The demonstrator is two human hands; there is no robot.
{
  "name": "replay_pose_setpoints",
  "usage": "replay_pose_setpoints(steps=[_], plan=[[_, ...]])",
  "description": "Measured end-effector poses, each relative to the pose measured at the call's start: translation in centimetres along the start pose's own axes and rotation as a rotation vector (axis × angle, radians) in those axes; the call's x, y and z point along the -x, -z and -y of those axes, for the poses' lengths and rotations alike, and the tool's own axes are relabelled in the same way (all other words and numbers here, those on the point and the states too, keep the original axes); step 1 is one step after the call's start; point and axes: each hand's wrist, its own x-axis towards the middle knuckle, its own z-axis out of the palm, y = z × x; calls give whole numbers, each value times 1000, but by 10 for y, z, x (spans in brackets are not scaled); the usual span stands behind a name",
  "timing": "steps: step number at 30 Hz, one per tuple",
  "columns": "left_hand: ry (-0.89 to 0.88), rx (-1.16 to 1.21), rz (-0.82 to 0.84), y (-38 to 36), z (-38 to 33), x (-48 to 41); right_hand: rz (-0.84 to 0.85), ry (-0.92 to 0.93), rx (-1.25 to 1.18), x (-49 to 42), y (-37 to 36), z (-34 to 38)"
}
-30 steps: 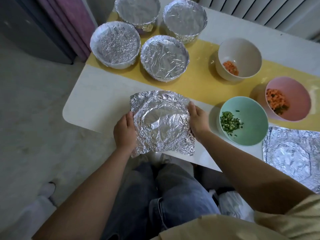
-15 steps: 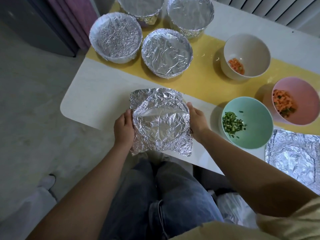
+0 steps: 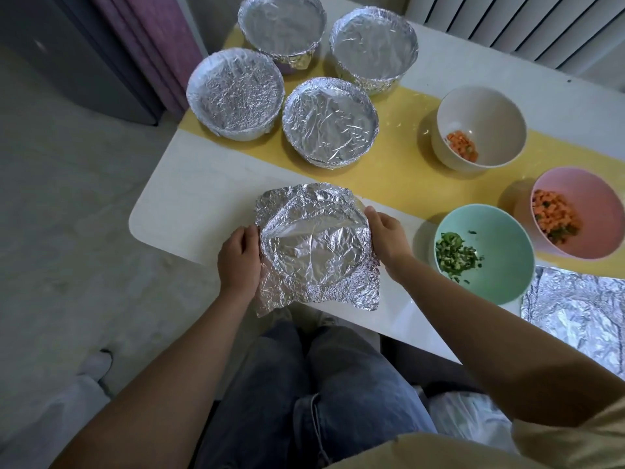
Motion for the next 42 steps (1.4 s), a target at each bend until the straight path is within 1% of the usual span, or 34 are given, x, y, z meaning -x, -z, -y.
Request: replay_pose_setpoints(steps=[3, 4, 6, 7, 8, 10, 11, 13, 15, 17, 20, 26, 31, 34, 36, 39, 40, 42], plan=[[-4, -12, -113, -2, -4, -2, -150, 47, -17, 0, -1, -3], [-49, -53, -178, -3, -7, -2, -217, 85, -29, 0, 0, -5], [-189, -213, -312, -3, -14, -3, -346, 249, 9, 6, 1, -3], [-279, -300, -354, -2, -22, 0, -388, 374, 52, 10, 1, -1], [-385, -386, -353, -3, -29, 4, -396, 512, 96, 14, 0, 1], [-634, -540, -225, -10, -37, 10, -317, 730, 213, 17, -4, 2], [-733, -599, -131, -16, -41, 14, -256, 796, 288, 18, -8, 1], [-838, -702, 25, -28, -43, 18, -154, 878, 442, 15, -17, -1], [-829, -790, 111, -35, -41, 18, -81, 913, 575, 10, -24, -4], [-776, -853, 151, -35, -35, 12, -13, 909, 651, 3, -27, -8], [-755, -903, 188, -31, -28, 3, -2, 881, 709, -4, -27, -14], [-721, -873, 176, -32, -29, -3, -45, 818, 673, -4, -27, -12], [-682, -806, 171, -32, -33, -4, -44, 806, 659, -4, -27, -12], [-656, -775, 168, -32, -32, -6, -29, 801, 603, -2, -27, -12], [-640, -754, 168, -32, -32, -6, -71, 776, 519, 0, -27, -12], [-627, -776, 148, -32, -32, -5, -285, 719, 398, 5, -25, -15], [-622, -794, 129, -31, -31, -5, -324, 705, 374, 9, -25, -15], [-597, -801, 99, -32, -30, -3, -301, 704, 370, 18, -25, -18]])
